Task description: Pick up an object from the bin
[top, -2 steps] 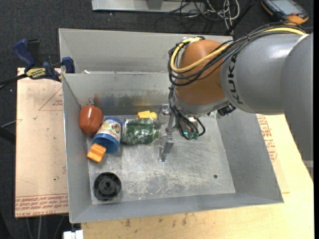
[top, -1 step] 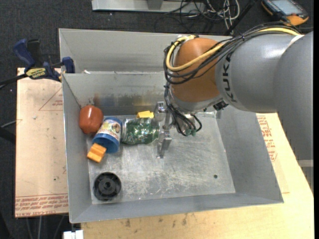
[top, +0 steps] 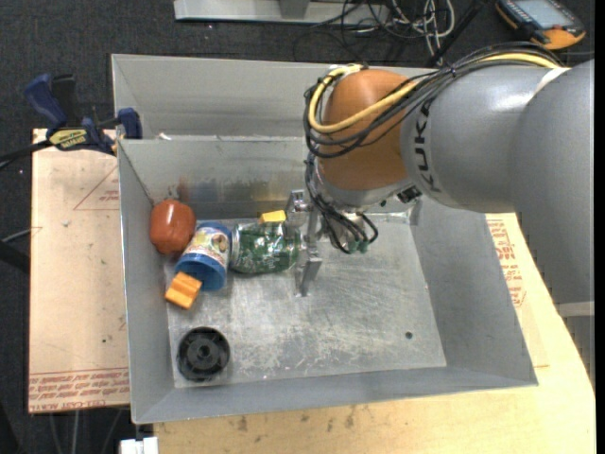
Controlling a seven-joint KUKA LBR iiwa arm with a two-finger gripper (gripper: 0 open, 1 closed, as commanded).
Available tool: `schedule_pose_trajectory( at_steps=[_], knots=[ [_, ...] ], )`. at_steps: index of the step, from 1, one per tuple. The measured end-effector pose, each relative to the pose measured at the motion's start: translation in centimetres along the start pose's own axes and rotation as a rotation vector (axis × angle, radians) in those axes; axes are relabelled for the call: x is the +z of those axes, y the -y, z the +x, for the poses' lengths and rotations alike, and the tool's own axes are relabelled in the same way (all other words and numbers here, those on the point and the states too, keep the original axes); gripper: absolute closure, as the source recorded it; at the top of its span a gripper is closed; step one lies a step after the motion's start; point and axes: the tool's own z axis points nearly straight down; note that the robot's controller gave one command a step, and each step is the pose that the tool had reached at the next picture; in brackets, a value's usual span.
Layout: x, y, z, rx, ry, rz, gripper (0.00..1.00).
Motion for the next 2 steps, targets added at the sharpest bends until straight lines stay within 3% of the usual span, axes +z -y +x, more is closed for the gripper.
schedule_pose_trajectory(
  at_steps=[1,2],
  knots=[
    [-1.1,-0.7,-0.1,-0.046,-0.015,-0.003,0.0],
    [4.4,-4.5,-3.7,0.175,0.01,-0.004,1.0]
  ],
)
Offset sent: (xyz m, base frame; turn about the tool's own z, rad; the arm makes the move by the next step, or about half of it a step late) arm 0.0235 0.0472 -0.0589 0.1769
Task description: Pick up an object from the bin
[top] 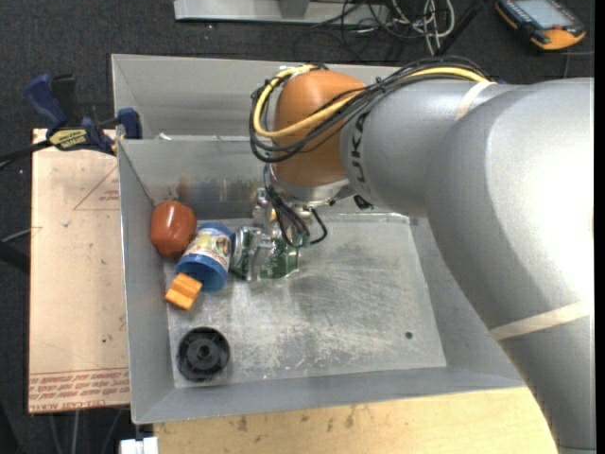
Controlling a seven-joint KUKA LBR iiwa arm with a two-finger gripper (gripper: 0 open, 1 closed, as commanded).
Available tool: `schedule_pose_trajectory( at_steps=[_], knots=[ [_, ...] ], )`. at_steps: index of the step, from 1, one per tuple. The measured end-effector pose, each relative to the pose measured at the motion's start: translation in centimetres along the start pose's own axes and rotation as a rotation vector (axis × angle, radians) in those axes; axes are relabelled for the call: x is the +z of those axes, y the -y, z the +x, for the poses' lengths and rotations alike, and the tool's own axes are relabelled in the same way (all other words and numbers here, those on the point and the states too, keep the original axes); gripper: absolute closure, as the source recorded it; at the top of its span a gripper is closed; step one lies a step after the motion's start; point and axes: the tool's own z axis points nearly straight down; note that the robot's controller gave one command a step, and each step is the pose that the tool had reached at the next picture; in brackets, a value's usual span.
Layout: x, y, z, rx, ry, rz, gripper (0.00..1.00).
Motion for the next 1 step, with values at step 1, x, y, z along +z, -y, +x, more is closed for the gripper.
schedule_pose_trajectory(
  at_steps=[1],
  knots=[
    [0.0,-0.01,-0.01,0.0,0.001,-0.001,1.0]
  ],
)
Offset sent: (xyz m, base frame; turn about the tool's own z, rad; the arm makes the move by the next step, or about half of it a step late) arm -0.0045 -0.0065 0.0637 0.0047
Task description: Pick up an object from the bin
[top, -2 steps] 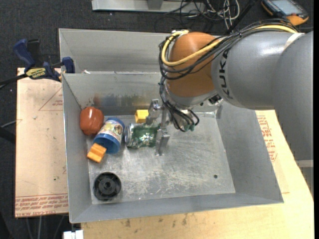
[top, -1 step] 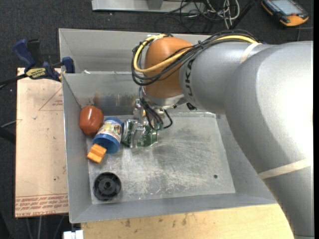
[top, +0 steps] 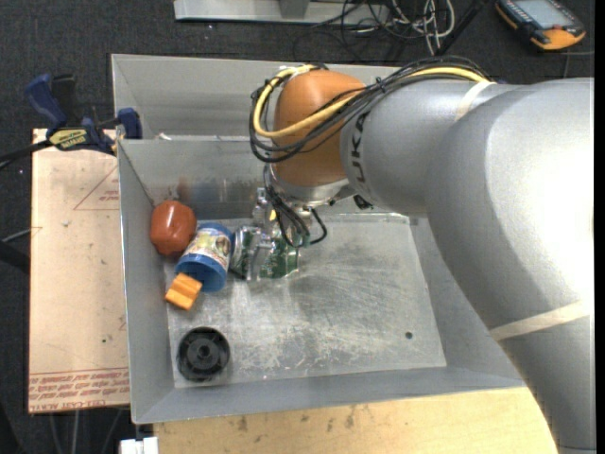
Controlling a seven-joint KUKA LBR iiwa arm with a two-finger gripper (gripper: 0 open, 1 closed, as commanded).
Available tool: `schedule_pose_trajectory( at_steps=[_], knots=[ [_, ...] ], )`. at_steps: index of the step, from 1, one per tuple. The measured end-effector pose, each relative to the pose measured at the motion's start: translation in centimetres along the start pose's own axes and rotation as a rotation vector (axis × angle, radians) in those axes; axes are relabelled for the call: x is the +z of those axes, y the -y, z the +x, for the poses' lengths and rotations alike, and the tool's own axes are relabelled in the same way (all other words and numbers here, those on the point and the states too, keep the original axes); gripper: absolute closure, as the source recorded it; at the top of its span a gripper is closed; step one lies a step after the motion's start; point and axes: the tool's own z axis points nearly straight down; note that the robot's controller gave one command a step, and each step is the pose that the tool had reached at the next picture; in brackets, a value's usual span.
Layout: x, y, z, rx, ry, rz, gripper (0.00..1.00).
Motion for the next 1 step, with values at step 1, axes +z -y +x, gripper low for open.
schedule_pose_trajectory(
  at_steps=[1],
  knots=[
    [-2.91,0.36,0.52,0.002,-0.019,0.005,1.0]
  ],
)
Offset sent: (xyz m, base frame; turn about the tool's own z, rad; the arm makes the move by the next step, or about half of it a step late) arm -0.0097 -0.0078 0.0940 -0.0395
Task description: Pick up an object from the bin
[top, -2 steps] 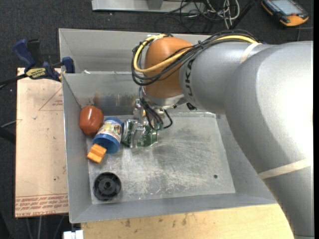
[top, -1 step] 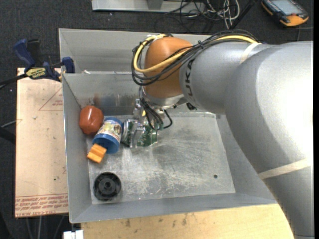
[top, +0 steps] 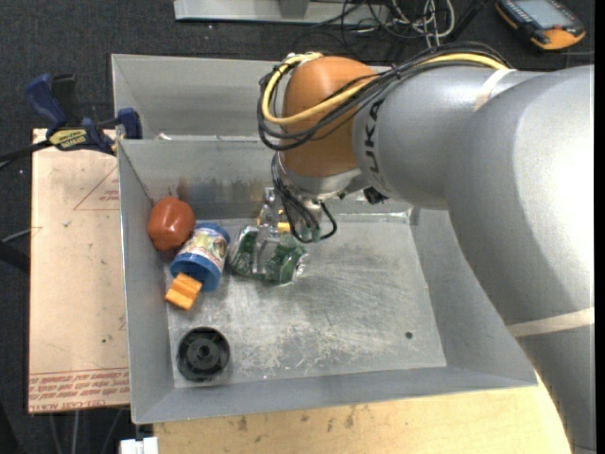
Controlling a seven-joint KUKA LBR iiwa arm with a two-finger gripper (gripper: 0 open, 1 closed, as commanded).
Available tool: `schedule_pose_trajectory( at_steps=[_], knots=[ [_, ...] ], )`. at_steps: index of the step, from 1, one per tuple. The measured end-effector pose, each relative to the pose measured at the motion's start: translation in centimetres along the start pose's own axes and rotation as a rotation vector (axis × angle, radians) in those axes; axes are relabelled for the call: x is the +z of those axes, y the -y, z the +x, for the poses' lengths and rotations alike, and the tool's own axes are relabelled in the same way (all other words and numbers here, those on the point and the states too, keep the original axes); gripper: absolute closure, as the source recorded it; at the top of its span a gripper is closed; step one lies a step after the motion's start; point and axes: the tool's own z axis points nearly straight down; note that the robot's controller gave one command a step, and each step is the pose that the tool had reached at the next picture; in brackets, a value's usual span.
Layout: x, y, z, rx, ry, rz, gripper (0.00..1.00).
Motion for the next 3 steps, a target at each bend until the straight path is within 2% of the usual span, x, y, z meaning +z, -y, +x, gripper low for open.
schedule_pose_trajectory(
  at_steps=[1,2,3],
  knots=[
    [-5.3,0.3,0.3,-0.033,-0.002,0.001,1.0],
    [-7.9,0.4,0.6,0.006,0.004,-0.001,1.0],
    [-11.1,0.8,0.2,0.009,-0.003,0.0,1.0]
  ],
)
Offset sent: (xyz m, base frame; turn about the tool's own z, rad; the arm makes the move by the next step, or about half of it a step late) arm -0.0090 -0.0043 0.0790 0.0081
